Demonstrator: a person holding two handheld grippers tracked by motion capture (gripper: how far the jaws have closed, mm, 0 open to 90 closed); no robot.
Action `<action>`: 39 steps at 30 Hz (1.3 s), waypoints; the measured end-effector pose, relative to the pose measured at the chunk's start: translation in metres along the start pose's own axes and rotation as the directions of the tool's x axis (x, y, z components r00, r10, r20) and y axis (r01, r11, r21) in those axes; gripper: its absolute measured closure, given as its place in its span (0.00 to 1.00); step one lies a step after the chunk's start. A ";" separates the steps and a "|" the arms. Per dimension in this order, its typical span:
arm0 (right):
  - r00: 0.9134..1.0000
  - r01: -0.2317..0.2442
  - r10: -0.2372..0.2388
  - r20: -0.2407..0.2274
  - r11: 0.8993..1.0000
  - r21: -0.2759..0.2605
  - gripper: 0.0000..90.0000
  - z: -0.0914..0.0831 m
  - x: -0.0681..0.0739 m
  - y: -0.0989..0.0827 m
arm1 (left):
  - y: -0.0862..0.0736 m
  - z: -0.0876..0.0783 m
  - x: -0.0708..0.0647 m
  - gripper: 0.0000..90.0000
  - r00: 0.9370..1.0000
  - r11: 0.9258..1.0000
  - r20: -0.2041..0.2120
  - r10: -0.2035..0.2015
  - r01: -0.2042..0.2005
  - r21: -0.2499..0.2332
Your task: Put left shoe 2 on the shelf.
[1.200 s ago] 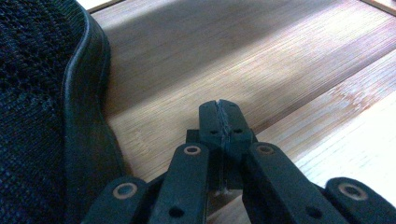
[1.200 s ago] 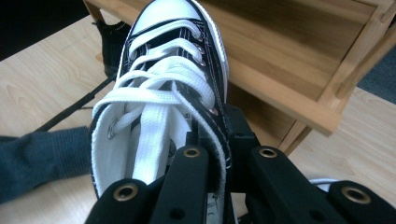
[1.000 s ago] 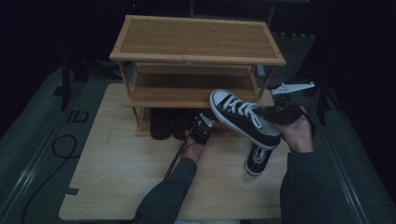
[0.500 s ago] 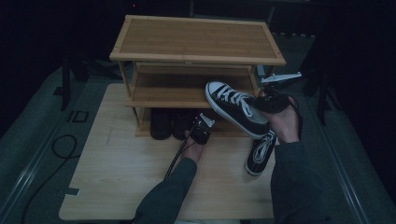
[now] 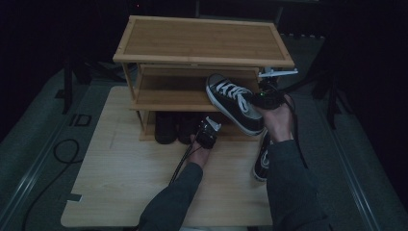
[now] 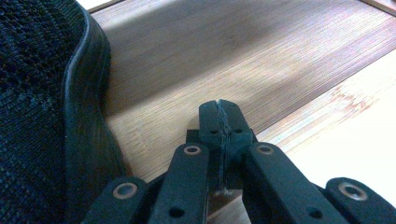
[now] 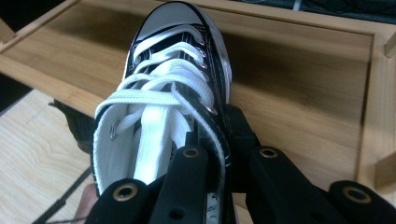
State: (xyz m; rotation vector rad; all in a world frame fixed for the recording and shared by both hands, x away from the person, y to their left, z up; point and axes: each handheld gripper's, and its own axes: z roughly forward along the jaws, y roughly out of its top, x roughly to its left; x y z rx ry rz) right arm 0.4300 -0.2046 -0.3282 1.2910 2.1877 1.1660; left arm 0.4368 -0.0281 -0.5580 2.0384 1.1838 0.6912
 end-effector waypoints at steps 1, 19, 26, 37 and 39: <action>1.000 -0.005 0.005 0.001 1.000 -0.003 0.98 0.001 0.002 0.001 | 0.000 0.000 0.000 0.99 1.000 1.000 0.000 0.000 0.000 0.000; 0.998 -0.034 0.032 -0.063 0.999 -0.025 0.83 0.000 0.000 0.002 | 0.000 0.000 -0.001 0.99 1.000 1.000 -0.008 0.000 0.000 -0.001; 0.998 -0.017 0.012 -0.066 0.998 -0.064 0.83 -0.009 0.000 0.005 | 0.000 0.000 -0.001 0.99 1.000 1.000 -0.008 0.000 0.000 -0.001; 0.998 -0.001 -0.005 -0.068 0.996 -0.086 0.82 -0.021 0.000 0.001 | 0.000 0.000 -0.001 0.99 1.000 1.000 -0.010 -0.001 0.001 -0.001; 0.998 0.003 -0.009 -0.069 0.996 -0.088 0.81 -0.025 -0.001 -0.001 | 0.000 0.000 -0.001 0.99 1.000 1.000 -0.010 -0.001 0.001 -0.001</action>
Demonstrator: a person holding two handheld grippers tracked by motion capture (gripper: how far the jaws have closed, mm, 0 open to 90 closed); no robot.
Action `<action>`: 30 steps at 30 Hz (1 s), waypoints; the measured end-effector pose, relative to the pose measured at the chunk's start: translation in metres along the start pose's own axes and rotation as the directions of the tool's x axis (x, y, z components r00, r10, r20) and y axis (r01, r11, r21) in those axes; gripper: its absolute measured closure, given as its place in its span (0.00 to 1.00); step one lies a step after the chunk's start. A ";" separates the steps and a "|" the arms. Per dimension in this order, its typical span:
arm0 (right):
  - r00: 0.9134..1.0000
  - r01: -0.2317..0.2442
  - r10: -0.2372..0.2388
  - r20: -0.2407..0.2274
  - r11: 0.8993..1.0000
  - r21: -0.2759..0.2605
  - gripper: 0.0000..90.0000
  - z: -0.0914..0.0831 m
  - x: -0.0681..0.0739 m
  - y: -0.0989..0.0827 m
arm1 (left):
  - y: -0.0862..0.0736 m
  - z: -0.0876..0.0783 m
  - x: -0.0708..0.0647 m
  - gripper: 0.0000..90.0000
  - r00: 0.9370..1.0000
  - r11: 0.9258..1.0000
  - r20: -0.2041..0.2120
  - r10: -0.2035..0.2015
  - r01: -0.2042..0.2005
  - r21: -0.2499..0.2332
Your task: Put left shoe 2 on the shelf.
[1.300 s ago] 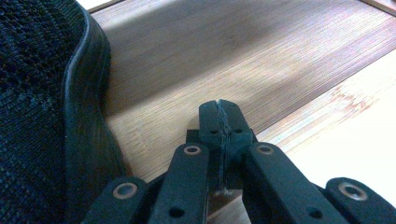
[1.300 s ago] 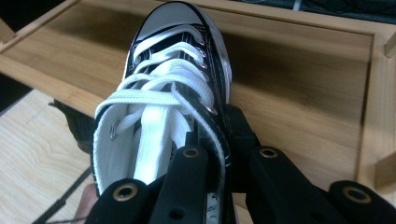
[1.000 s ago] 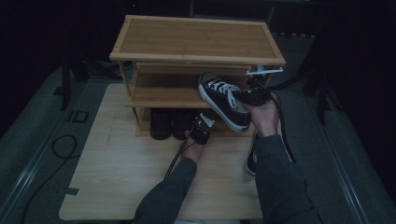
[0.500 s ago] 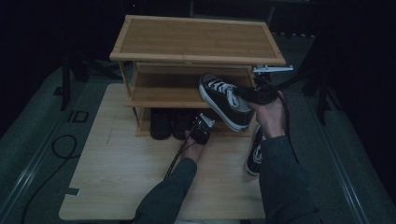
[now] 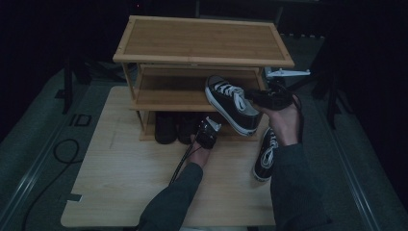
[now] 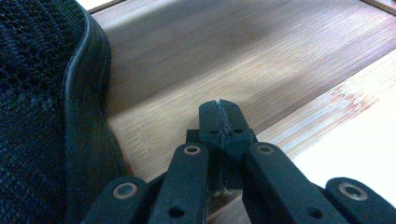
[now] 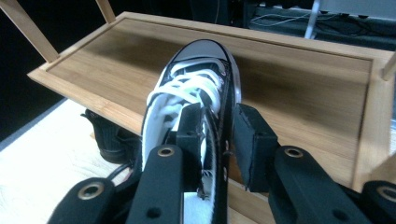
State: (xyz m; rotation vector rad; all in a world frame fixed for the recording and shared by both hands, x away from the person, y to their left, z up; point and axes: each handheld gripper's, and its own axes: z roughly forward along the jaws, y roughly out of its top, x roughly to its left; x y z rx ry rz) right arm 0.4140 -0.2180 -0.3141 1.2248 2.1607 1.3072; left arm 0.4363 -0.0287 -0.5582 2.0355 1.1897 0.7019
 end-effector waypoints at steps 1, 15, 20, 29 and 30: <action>1.000 0.005 -0.005 0.004 1.000 -0.003 0.81 -0.002 0.000 -0.001 | 0.000 0.000 0.000 0.99 1.000 1.000 -0.001 0.001 -0.001 0.000; 1.000 0.007 -0.007 0.024 1.000 -0.011 0.88 -0.018 -0.011 -0.008 | 0.000 0.000 0.000 0.99 1.000 1.000 -0.001 -0.002 0.002 0.001; 0.999 0.013 -0.014 0.044 1.000 0.010 0.95 -0.019 -0.014 -0.012 | 0.000 0.000 0.000 0.99 1.000 1.000 -0.001 -0.005 0.005 -0.002; 0.997 0.027 -0.029 0.071 0.999 0.030 1.00 -0.026 -0.018 -0.023 | 0.000 0.000 0.000 0.99 1.000 1.000 -0.001 -0.002 0.002 0.001; 0.997 0.027 -0.029 0.071 0.999 0.030 1.00 -0.026 -0.018 -0.024 | 0.000 0.000 0.000 0.99 1.000 1.000 -0.001 -0.002 0.002 0.001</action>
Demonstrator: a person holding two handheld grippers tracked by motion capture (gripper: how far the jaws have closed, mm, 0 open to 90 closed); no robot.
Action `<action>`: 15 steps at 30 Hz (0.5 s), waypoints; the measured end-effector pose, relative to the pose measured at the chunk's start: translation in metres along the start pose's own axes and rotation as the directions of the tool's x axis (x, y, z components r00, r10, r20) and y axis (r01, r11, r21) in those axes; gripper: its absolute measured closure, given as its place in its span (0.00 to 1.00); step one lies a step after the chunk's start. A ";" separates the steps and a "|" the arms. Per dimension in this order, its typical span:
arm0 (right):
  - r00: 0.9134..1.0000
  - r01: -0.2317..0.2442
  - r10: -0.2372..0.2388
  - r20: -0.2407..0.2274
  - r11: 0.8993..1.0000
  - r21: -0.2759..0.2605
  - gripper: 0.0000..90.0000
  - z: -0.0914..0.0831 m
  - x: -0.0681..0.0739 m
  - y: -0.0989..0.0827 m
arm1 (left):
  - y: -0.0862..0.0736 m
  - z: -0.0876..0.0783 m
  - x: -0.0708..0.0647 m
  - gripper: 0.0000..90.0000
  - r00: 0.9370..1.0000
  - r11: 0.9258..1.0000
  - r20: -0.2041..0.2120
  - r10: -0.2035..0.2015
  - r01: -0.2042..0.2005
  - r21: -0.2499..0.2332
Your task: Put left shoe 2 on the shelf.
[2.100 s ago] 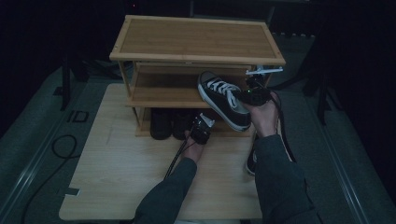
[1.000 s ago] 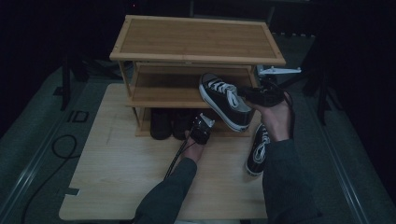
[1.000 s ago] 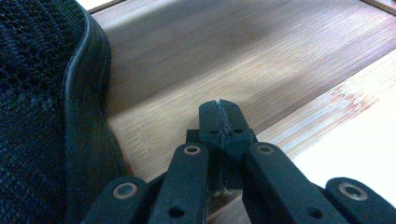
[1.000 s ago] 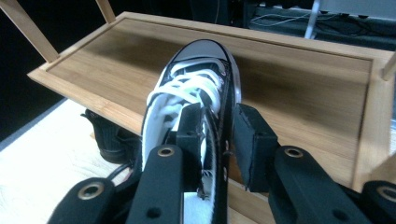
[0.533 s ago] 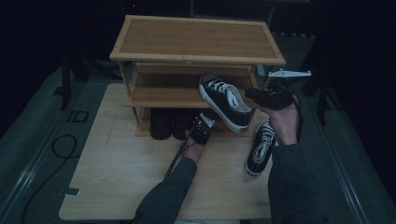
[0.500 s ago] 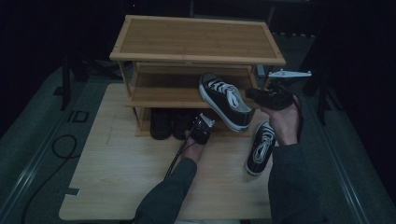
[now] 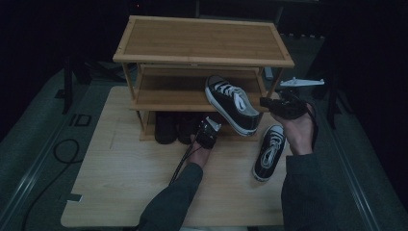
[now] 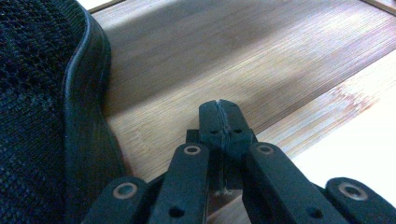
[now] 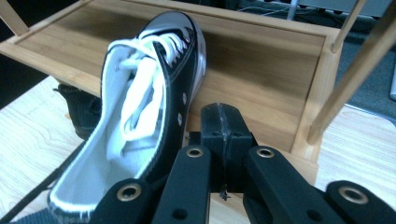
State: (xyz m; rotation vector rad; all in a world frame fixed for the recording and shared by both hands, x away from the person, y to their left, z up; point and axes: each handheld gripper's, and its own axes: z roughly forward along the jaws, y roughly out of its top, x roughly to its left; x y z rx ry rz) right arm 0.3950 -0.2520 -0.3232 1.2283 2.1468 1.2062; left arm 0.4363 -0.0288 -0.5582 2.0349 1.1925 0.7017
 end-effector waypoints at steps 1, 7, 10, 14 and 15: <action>1.000 0.001 -0.001 0.000 1.000 0.003 1.00 -0.001 0.000 -0.003 | 0.000 0.000 0.000 0.99 1.000 1.000 -0.001 0.001 -0.001 0.000; 1.000 0.015 -0.015 -0.003 1.000 0.025 1.00 -0.002 0.003 -0.014 | 0.000 0.000 0.000 0.99 1.000 1.000 0.000 0.000 0.000 0.000; 1.000 0.025 -0.025 -0.004 0.999 0.034 1.00 -0.006 0.003 -0.021 | 0.000 0.000 0.000 0.99 1.000 1.000 0.001 -0.001 0.001 0.000; 0.999 0.042 -0.041 -0.005 0.998 0.050 1.00 -0.011 0.006 -0.031 | 0.000 0.000 0.000 0.99 1.000 1.000 0.000 0.000 0.000 0.000; 0.999 0.046 -0.046 -0.006 0.997 0.055 1.00 -0.012 0.006 -0.034 | 0.000 0.000 0.000 0.99 1.000 1.000 0.000 0.000 0.000 0.000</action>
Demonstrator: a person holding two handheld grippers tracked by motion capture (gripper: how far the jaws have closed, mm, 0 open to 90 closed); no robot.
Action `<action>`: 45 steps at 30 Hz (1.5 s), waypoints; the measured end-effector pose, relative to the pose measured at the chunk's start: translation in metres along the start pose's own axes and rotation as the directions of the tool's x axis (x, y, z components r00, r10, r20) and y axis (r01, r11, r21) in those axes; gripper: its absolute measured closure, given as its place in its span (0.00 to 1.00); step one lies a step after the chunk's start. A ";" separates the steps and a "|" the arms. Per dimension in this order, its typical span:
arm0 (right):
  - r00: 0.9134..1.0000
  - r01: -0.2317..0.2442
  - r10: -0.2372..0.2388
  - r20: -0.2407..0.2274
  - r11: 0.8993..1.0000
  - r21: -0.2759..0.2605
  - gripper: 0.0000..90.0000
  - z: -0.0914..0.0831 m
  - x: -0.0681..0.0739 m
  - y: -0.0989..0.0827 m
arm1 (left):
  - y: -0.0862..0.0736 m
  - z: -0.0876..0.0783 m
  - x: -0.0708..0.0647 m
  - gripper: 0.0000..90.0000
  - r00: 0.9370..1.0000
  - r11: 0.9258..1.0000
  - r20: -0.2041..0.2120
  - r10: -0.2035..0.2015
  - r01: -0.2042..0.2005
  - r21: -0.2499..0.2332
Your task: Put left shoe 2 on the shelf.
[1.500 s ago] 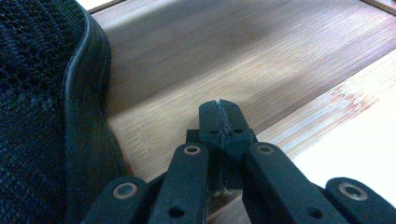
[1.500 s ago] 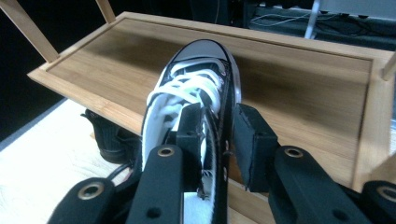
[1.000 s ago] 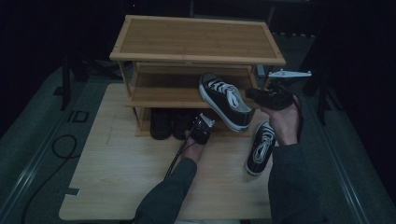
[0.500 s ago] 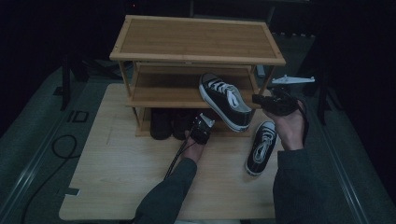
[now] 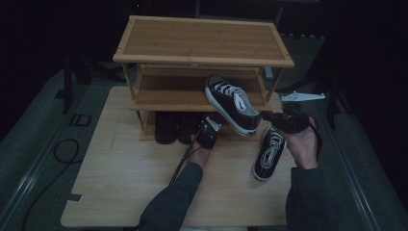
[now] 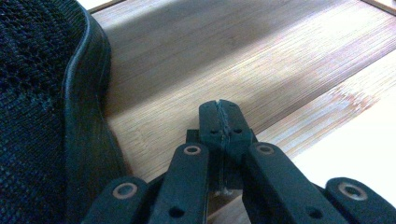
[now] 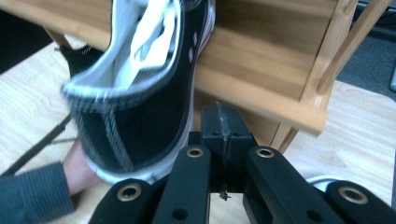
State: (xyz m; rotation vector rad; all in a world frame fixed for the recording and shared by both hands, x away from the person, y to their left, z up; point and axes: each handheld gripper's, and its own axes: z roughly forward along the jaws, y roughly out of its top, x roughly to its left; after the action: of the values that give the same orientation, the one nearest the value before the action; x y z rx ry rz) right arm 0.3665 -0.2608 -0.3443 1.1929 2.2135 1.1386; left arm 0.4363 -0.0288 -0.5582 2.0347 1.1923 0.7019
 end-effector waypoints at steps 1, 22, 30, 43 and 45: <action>1.000 0.005 -0.005 -0.002 1.000 0.004 1.00 -0.001 0.001 -0.003 | 0.000 0.000 0.000 0.99 1.000 1.000 -0.001 0.001 -0.001 0.000; 0.989 0.125 -0.121 -0.081 0.991 0.056 1.00 -0.011 0.035 -0.032 | 0.000 0.000 -0.001 1.00 1.000 1.000 -0.005 -0.010 0.010 -0.007; 0.987 0.134 -0.128 -0.093 0.989 0.064 1.00 -0.007 0.035 -0.030 | 0.000 0.000 -0.001 1.00 1.000 1.000 -0.007 -0.011 0.011 -0.006; 0.982 0.152 -0.146 -0.120 0.987 0.044 1.00 -0.004 0.044 -0.026 | 0.000 0.000 -0.003 1.00 1.000 1.000 -0.020 0.004 -0.004 -0.002; 0.981 0.151 -0.146 -0.127 0.988 0.032 1.00 -0.003 0.046 -0.024 | 0.000 0.000 -0.003 1.00 1.000 1.000 -0.018 0.003 -0.003 -0.003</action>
State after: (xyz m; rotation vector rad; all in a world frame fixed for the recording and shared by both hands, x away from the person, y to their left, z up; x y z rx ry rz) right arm 0.3261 -0.2318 -0.3592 0.9769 2.3858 1.1392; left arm 0.4352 -0.0315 -0.5585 2.0316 1.1979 0.7245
